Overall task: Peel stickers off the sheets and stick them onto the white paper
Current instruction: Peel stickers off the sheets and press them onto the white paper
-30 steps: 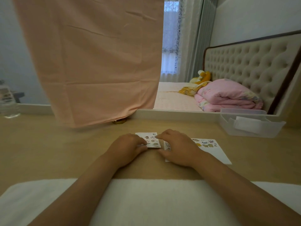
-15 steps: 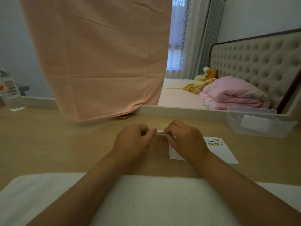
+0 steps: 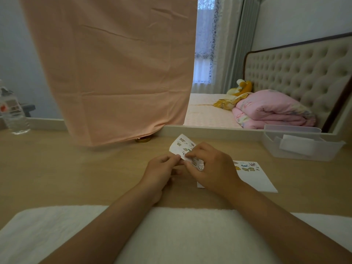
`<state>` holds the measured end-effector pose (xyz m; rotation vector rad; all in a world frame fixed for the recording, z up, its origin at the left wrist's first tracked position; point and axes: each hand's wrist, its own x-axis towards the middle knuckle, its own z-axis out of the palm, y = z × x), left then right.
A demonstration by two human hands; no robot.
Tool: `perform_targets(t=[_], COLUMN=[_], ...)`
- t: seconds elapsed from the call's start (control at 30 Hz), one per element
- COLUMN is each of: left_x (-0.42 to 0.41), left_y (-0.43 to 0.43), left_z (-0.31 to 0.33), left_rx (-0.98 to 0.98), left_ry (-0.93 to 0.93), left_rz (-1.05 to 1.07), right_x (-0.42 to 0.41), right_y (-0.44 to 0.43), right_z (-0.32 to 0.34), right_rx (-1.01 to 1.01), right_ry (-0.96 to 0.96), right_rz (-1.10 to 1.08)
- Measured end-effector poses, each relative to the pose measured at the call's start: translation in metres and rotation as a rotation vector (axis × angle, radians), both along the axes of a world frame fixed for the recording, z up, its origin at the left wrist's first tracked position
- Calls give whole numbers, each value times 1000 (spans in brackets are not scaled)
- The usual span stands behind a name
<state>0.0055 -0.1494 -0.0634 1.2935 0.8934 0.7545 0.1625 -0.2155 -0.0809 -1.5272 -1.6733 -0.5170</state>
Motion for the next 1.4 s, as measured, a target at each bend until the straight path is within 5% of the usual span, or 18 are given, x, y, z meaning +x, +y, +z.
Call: perform_targets(t=[0.7, 1.07, 1.4], left_x=[3, 5, 4], left_y=[7, 8, 4], left_z=[-12, -14, -12], left_rx=[602, 631, 492], left_ry=[39, 42, -103], left_rz=[57, 50, 14], right_x=[-10, -12, -13], right_y=[6, 5, 2], right_z=[10, 11, 13], right_rx=[-230, -232, -155], right_ry=[656, 652, 448], right_rz=[63, 37, 49])
